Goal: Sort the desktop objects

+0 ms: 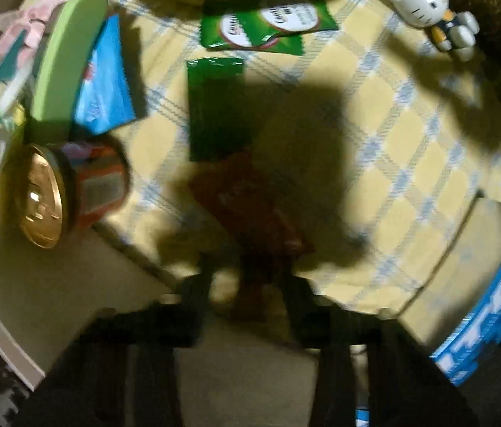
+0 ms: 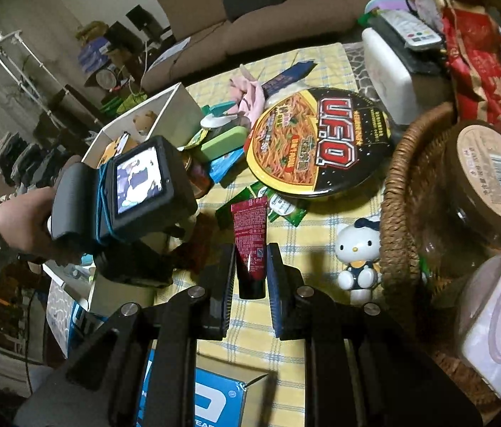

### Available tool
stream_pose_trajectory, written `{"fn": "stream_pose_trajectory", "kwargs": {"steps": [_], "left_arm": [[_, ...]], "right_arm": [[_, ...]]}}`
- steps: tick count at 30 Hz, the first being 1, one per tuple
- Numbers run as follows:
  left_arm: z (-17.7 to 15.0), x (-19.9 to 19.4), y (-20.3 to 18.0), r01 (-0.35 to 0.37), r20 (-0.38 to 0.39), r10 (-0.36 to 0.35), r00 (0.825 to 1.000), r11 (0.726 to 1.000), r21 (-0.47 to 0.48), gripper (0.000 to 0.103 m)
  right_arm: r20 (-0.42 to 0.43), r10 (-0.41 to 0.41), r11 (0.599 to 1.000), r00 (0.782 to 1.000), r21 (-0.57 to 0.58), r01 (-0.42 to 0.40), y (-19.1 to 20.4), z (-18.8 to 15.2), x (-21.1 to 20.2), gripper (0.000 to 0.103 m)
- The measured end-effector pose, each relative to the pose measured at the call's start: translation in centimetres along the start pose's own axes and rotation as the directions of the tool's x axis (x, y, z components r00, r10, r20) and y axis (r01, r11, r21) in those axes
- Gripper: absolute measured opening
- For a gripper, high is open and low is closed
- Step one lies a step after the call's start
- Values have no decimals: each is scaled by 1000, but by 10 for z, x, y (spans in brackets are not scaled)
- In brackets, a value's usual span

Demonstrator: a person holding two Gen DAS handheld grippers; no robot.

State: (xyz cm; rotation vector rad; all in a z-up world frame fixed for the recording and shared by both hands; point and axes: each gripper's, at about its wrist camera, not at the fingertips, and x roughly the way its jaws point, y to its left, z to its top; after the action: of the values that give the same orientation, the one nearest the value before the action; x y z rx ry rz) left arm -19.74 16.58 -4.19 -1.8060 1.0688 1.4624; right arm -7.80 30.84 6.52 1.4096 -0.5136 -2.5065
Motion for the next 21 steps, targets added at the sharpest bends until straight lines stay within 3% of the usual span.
{"fn": "stream_pose_trajectory", "kwargs": {"steps": [6, 9, 11, 14, 16, 18, 21], "left_arm": [[-14, -12, 0, 8, 32, -7, 999, 999, -35, 15], [-25, -35, 3, 41, 104, -34, 994, 997, -67, 15], [-40, -61, 5, 82, 184, -67, 981, 994, -78, 15], [-69, -95, 13, 149, 299, -107, 948, 982, -120, 15], [-98, -117, 19, 206, 389, -132, 912, 966, -155, 15], [-102, -135, 25, 251, 465, -135, 875, 948, -197, 15], [-135, -140, 31, 344, 573, -141, 807, 901, -264, 15]], "right_arm": [[-9, -9, 1000, 1000, -12, 9, 6, 1, 6, 16], [-9, -7, 1000, 1000, -16, 7, 9, 0, 6, 16], [-4, -4, 1000, 1000, -18, 4, 11, 1, 3, 16], [13, 22, 999, 1000, -24, -22, 16, 3, -4, 16], [26, 57, 998, 998, -25, -56, 22, 3, -10, 16], [31, 93, 995, 995, -37, -92, 33, 4, -13, 16], [31, 144, 988, 989, -54, -142, 53, 3, -15, 17]]}}
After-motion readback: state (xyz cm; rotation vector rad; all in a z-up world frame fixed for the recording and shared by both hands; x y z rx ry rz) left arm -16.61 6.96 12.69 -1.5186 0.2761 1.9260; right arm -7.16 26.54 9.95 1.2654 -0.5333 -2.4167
